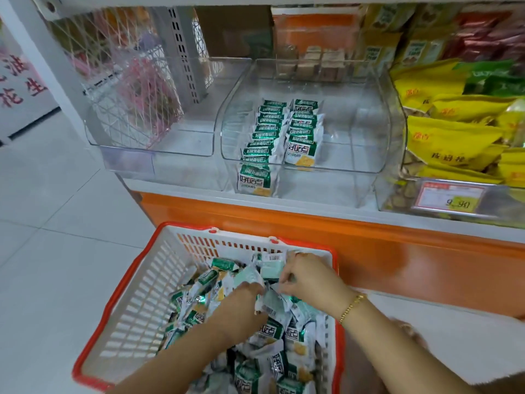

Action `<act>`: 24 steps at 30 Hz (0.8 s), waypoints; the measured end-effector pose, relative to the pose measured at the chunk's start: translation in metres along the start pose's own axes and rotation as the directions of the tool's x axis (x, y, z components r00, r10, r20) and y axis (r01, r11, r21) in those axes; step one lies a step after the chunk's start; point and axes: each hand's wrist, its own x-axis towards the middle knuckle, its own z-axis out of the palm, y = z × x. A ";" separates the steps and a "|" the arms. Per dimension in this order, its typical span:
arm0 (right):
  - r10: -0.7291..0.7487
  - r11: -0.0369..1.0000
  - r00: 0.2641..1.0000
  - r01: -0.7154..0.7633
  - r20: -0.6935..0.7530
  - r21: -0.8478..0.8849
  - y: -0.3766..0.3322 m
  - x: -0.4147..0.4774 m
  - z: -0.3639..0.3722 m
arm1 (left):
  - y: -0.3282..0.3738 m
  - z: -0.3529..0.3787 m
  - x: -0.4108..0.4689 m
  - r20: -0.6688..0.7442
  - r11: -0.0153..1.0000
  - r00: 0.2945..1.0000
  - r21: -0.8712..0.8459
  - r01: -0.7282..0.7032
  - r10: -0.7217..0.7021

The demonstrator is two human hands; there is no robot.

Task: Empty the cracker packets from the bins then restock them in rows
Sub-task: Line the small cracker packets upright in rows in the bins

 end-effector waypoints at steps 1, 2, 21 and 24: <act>-0.021 1.000 1.000 0.021 0.023 -0.005 0.003 -0.002 0.009 | -0.002 0.011 0.001 0.009 0.999 0.999 -0.040 0.033 -0.033; -0.053 0.998 0.997 0.054 0.048 -0.018 0.007 -0.004 0.016 | -0.004 0.020 0.002 0.016 0.995 0.997 -0.074 0.071 -0.070; -0.076 0.985 0.996 0.081 0.036 -0.155 0.033 -0.025 0.059 | -0.007 0.063 0.015 0.203 0.896 0.940 -0.302 0.326 -0.273; -0.073 0.984 0.996 0.066 -0.041 -0.163 0.029 -0.020 0.061 | -0.011 0.065 0.016 0.153 0.885 0.937 -0.311 0.347 -0.313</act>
